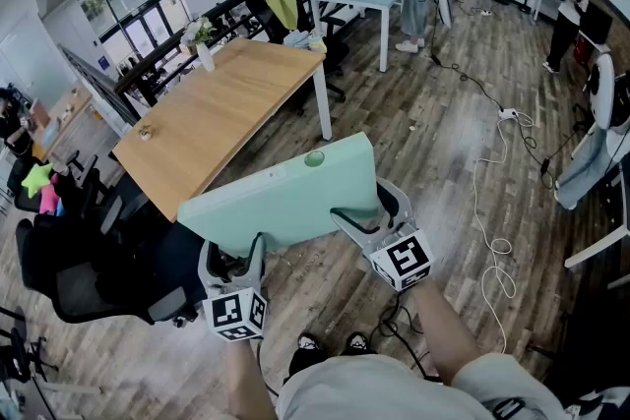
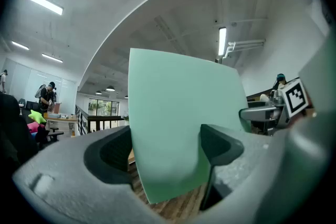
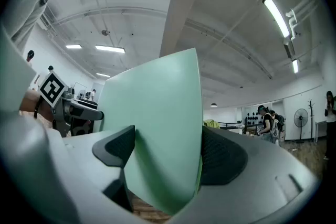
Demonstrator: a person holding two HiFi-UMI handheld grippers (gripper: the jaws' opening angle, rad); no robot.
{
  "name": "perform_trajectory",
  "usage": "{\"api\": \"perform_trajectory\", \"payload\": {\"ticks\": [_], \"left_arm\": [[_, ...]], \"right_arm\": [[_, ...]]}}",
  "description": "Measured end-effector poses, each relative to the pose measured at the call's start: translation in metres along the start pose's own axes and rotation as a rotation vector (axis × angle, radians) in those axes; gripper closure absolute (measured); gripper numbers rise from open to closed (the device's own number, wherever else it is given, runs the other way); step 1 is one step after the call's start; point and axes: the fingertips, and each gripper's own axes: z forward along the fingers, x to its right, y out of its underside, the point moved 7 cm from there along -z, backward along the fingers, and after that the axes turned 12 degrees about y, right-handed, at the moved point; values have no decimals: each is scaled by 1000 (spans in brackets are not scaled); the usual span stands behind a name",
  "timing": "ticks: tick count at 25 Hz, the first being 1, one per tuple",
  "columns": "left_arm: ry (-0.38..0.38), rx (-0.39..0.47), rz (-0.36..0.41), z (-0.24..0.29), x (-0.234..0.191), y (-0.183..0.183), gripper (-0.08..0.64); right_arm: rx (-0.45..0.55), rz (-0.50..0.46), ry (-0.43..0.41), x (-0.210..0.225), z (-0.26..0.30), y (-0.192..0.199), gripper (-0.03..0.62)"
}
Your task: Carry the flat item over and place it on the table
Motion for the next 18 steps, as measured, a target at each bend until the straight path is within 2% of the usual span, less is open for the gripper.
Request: {"api": "perform_trajectory", "payload": {"ticks": [8,18], "left_arm": [[-10,-13,-3,-7,12,5,137],[-12,-25,-11,2,5,14,138]], "right_arm": [[2,14,-30,3,-9,8,199],[-21,40,-37,5,1,27,196]]}}
